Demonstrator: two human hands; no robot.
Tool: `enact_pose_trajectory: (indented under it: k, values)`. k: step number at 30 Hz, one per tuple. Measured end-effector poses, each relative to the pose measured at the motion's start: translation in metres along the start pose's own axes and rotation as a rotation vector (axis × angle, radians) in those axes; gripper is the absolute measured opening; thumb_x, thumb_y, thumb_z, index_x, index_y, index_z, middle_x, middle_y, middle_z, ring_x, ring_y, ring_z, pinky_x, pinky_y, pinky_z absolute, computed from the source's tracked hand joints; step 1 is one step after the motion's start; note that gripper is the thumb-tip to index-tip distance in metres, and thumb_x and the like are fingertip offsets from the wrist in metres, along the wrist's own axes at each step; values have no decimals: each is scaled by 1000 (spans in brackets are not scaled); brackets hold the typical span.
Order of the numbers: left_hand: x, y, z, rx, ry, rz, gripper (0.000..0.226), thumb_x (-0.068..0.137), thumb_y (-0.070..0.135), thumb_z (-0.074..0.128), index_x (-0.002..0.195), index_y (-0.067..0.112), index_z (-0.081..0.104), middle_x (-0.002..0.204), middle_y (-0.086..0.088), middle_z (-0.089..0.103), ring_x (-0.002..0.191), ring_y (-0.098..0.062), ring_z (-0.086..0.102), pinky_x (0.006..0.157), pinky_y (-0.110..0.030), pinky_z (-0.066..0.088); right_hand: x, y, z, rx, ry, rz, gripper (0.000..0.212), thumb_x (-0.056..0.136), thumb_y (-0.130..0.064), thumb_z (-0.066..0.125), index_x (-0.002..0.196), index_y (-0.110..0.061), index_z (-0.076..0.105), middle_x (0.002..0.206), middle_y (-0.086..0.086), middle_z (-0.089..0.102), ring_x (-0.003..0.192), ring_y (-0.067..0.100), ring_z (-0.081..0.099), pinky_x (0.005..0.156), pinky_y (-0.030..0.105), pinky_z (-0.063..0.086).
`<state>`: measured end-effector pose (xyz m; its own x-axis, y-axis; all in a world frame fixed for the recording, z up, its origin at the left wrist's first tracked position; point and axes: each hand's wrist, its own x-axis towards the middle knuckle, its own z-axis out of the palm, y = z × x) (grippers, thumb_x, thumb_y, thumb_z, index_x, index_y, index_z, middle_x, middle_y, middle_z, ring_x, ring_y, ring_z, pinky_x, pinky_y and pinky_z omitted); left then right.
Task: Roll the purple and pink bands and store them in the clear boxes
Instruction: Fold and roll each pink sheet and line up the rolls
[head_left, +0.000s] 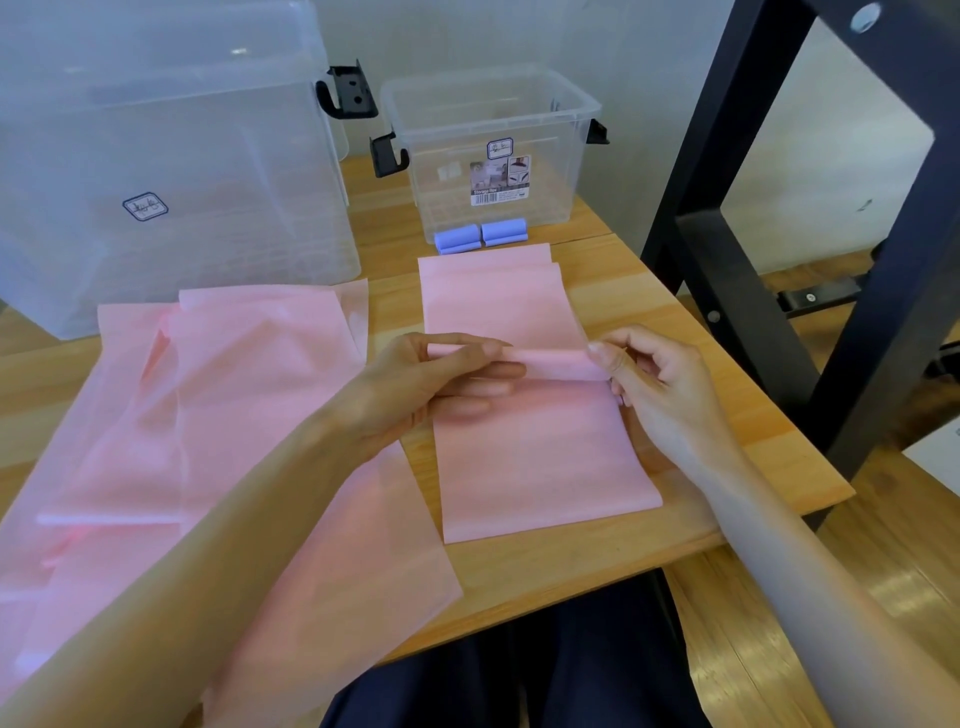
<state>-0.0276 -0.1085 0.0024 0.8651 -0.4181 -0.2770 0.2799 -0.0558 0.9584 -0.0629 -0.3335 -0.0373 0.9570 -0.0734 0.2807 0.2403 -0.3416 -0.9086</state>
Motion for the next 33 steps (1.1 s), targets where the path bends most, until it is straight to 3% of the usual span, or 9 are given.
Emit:
enact_pose_trajectory:
  k: [4, 7, 10, 14, 18, 23, 26, 29, 33]
  values:
    - [2, -8, 0, -42, 41, 25, 20, 97, 23, 55, 106, 15, 71, 103, -4, 77, 87, -8, 74, 69, -19, 59, -2, -5, 2, 49, 91, 57, 31, 93, -44, 49, 96, -20, 69, 70, -22, 60, 62, -1, 53, 60, 13, 42]
    - [3, -11, -2, -91, 41, 49, 20, 98, 20, 52, 104, 16, 71, 101, -3, 77, 85, -6, 73, 66, -17, 57, 0, -8, -3, 94, 211, 144, 53, 97, -55, 29, 108, -24, 70, 66, -6, 56, 50, 5, 46, 52, 18, 40]
    - [5, -12, -3, -147, 42, 71, 21, 90, 23, 56, 104, 16, 71, 99, -3, 77, 83, -6, 73, 65, -17, 57, -3, -13, -9, 195, 113, 296, 69, 94, -65, 18, 124, -23, 64, 59, 6, 60, 37, 13, 41, 40, 23, 37]
    - [7, -13, -4, -172, 26, 86, 31, 79, 28, 59, 104, 14, 71, 97, -3, 77, 81, -7, 74, 63, -17, 58, -3, -25, -1, 382, -99, 446, 88, 75, -79, 19, 134, -25, 55, 65, 15, 65, 35, 15, 44, 35, 22, 34]
    - [5, -16, -4, -165, 18, 97, 30, 80, 27, 61, 103, 11, 71, 98, -4, 77, 82, -8, 74, 64, -18, 58, 3, -31, 14, 449, -205, 444, 87, 77, -76, 19, 130, -20, 57, 67, 21, 67, 36, 19, 45, 35, 24, 36]
    - [5, -17, -3, -151, 35, 125, 25, 77, 27, 64, 95, 12, 72, 93, -3, 77, 80, -8, 73, 66, -18, 58, 6, -30, 17, 459, -212, 435, 84, 79, -73, 22, 123, -14, 63, 68, 20, 67, 39, 21, 48, 37, 27, 39]
    - [5, -18, -3, -141, 41, 129, 26, 77, 27, 65, 95, 11, 72, 92, -3, 77, 80, -9, 74, 66, -19, 58, 8, -31, 12, 427, -225, 420, 62, 84, -62, 43, 115, -15, 69, 70, 16, 67, 41, 18, 50, 38, 26, 43]
    - [4, -18, -3, -116, 51, 124, 28, 76, 27, 66, 97, 10, 73, 90, -3, 77, 80, -9, 74, 65, -18, 58, 9, -30, 11, 363, -281, 341, 31, 79, -33, 69, 104, -14, 75, 74, 15, 71, 44, 16, 53, 41, 25, 46]
    - [3, -17, -4, -89, 44, 118, 26, 75, 29, 68, 97, 17, 76, 94, -4, 77, 84, -11, 74, 66, -19, 58, 8, -25, 13, 325, -253, 271, 20, 81, -20, 73, 98, -10, 77, 74, 13, 72, 45, 19, 55, 43, 25, 47]
